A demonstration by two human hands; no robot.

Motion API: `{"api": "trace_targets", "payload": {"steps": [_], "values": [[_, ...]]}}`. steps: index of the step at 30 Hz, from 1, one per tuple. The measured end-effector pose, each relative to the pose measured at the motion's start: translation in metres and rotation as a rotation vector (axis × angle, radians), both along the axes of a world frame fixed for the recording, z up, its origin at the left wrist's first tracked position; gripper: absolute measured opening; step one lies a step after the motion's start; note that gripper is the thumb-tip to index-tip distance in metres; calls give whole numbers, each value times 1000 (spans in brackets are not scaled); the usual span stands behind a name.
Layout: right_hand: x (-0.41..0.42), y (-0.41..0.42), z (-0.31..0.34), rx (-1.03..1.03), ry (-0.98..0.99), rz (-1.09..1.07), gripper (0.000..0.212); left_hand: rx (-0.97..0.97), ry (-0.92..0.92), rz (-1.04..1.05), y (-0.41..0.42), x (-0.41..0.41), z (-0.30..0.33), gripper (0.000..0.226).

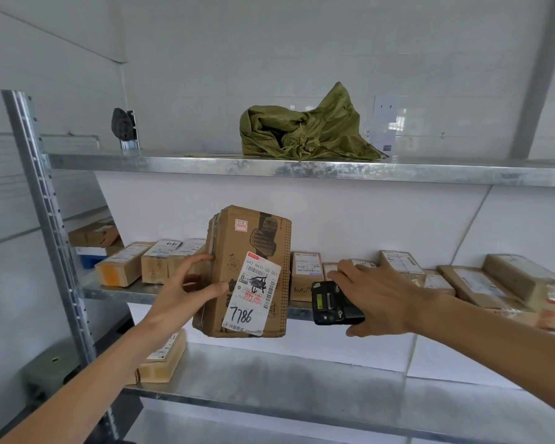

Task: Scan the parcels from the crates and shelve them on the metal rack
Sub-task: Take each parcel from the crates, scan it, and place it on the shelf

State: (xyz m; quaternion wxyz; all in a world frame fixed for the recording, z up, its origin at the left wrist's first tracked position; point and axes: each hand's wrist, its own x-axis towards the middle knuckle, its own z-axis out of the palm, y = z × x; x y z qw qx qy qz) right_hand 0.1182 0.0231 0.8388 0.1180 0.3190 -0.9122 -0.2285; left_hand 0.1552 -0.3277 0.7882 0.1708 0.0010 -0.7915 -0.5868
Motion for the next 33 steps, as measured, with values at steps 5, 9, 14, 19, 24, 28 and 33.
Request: {"api": "trace_targets", "payload": {"steps": [5,9,14,19,24,28,33], "values": [[-3,-4,-7,-82,19,43,83,4,-17,-28,-5,2,-9,60],[-11,-12,-16,-131,-46,97,81,53,-52,-36,-11,4,-18,61],[-13,-37,-35,-269,-206,194,81,116,-143,-30,-23,14,-37,53],[-7,-76,-72,-387,-394,221,85,158,-262,-11,-45,29,-76,53],[6,-121,-121,-530,-593,194,83,281,-346,-14,-65,49,-129,61],[10,-146,-164,-591,-715,181,79,363,-420,17,-82,60,-169,41],[9,-170,-206,-616,-817,144,91,371,-499,-9,-101,63,-203,31]]}}
